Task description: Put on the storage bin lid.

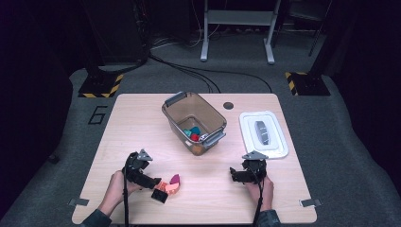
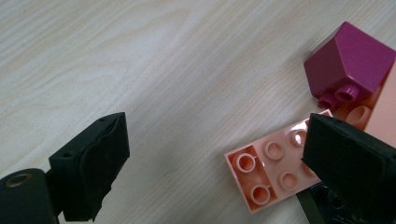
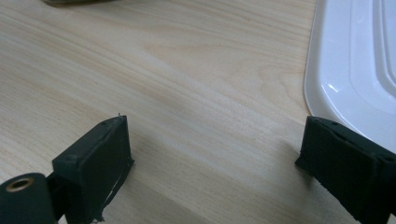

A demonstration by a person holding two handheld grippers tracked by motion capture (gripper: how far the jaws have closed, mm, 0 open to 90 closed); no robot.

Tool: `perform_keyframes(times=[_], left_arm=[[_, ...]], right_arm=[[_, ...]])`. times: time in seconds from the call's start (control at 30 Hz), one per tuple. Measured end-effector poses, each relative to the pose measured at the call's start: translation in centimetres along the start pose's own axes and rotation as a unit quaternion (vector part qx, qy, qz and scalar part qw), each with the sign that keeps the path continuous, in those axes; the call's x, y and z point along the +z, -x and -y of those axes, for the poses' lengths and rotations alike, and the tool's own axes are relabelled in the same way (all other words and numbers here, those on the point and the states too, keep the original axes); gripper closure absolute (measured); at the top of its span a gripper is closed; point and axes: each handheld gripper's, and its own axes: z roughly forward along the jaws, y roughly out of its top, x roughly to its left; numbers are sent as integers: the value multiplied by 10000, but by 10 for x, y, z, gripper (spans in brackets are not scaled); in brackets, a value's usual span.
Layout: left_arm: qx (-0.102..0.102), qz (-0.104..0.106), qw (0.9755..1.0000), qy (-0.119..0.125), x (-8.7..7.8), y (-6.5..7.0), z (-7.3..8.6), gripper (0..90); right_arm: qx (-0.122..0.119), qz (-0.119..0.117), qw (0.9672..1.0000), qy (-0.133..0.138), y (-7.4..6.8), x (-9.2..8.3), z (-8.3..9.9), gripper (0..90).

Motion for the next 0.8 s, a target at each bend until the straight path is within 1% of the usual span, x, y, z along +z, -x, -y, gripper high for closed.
perform_keyframes(times=[0.07,0.13,0.17,0.23,0.27,0.3,0.33,0.4,0.47,0.5,0.57,0.6,0.63,0.67,0.73,0.8], left_arm=[[7,-16,10000,3,2,0,1,70],[80,-92,9999,-12,5,-1,2,67],[34,-64,10000,-9,5,-2,3,64],[-19,-95,9999,46,5,-3,3,60],[-69,-64,9999,42,6,-4,3,59],[-30,-130,9999,42,5,-6,3,58],[-30,-130,9999,42,5,-6,3,57],[-79,-213,9997,92,5,-8,3,57],[-92,-232,9996,90,5,-9,3,56],[-145,-313,9993,125,5,-13,3,56],[-204,-382,9988,207,6,-16,3,58],[-246,-411,9986,202,6,-18,3,61],[-295,-473,9981,250,6,-19,2,67],[-294,-489,9979,293,6,-21,2,78],[-287,-402,9982,344,1,-24,1,83],[-144,-300,9984,449,-5,-25,-1,78]], right_arm=[[-2,0,10000,1,0,0,0,77],[-2,0,10000,1,0,0,0,77],[2,1,10000,0,0,0,0,77],[1,0,10000,-1,0,0,0,77],[-1,0,10000,-1,0,0,0,77],[2,-1,10000,-2,0,0,0,77],[2,-1,10000,-2,0,0,0,77],[2,0,10000,-2,0,0,0,77],[1,1,10000,0,0,0,0,77],[-2,0,10000,0,0,0,0,77],[0,0,10000,-2,0,0,0,77],[0,0,10000,0,0,0,0,77],[-1,0,10000,0,0,0,0,77],[0,0,10000,-1,0,0,0,77],[1,2,10000,-1,0,0,0,77],[4,2,10000,-1,0,0,0,77]])
